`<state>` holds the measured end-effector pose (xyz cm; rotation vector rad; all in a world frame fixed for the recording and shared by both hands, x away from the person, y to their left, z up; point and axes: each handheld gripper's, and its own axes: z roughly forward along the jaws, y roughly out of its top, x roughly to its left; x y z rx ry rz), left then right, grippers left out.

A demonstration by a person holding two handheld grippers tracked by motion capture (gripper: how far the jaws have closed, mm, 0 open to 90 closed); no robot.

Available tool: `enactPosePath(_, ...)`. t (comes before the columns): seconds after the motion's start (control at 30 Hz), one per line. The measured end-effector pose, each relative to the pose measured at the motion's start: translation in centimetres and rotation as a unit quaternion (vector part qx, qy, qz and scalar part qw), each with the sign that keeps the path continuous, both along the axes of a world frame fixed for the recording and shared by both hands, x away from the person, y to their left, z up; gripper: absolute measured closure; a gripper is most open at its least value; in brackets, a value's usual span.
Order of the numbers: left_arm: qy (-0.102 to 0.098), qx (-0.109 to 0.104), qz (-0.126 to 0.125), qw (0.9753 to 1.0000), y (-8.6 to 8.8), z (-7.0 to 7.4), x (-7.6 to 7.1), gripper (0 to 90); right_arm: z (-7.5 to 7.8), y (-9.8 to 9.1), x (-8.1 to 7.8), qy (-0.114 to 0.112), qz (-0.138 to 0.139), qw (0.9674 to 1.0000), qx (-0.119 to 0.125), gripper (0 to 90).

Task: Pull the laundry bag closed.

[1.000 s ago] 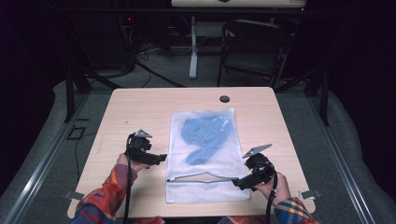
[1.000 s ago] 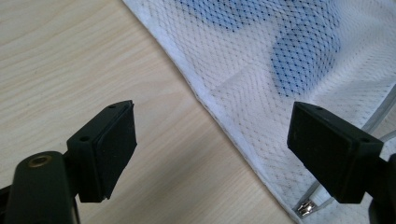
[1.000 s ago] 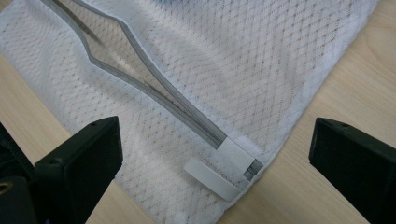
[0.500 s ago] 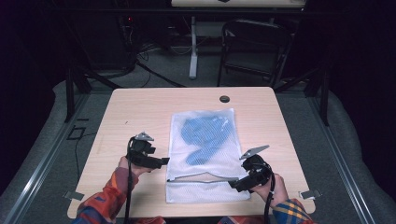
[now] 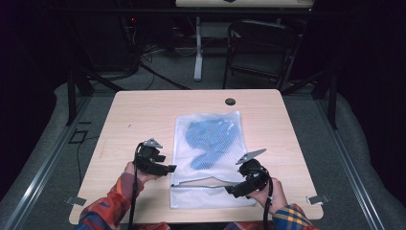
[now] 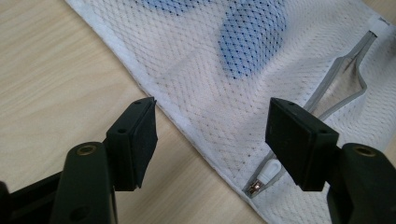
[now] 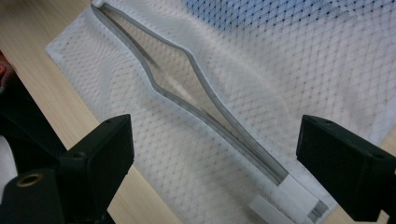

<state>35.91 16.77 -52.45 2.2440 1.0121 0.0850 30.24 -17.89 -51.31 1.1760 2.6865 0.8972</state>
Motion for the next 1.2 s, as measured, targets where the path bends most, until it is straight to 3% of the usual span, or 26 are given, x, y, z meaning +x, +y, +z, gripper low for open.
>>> enactPosePath(0.3, 0.007, 0.000, -0.011, 0.9999, -0.4, -0.3, 0.3, 38.8, -0.2, 2.6, 0.2, 0.003, 0.027, 0.9996, 0.002, 12.9)
enactPosePath(0.6, 0.016, -0.006, -0.018, 0.9997, -0.5, -0.6, 0.4, 45.8, -0.3, 4.1, 0.7, 0.004, 0.046, 0.9988, 0.013, 23.0)
enactPosePath(1.0, 0.029, 0.000, -0.031, 0.9991, -0.8, -1.0, 0.5, 54.3, -0.3, 6.1, 0.9, -0.001, 0.064, 0.9979, 0.013, 28.2)
enactPosePath(1.07, 0.033, -0.003, -0.032, 0.9989, -0.9, -1.1, 0.5, 55.2, -0.4, 6.5, 0.9, -0.002, 0.069, 0.9975, 0.015, 32.0)
enactPosePath(1.1, 0.036, -0.002, -0.038, 0.9986, -0.9, -1.2, 0.6, 56.9, -0.4, 6.8, 0.9, -0.007, 0.071, 0.9973, 0.019, 39.2)
enactPosePath(1.13, 0.036, -0.002, -0.038, 0.9986, -0.9, -1.2, 0.6, 57.9, -0.4, 6.8, 0.9, -0.007, 0.071, 0.9973, 0.019, 39.2)
enactPosePath(1.2, 0.042, 0.000, -0.050, 0.9979, -1.2, -1.4, 0.4, 59.8, -0.2, 7.2, 0.7, -0.018, 0.073, 0.9966, 0.033, 45.0)
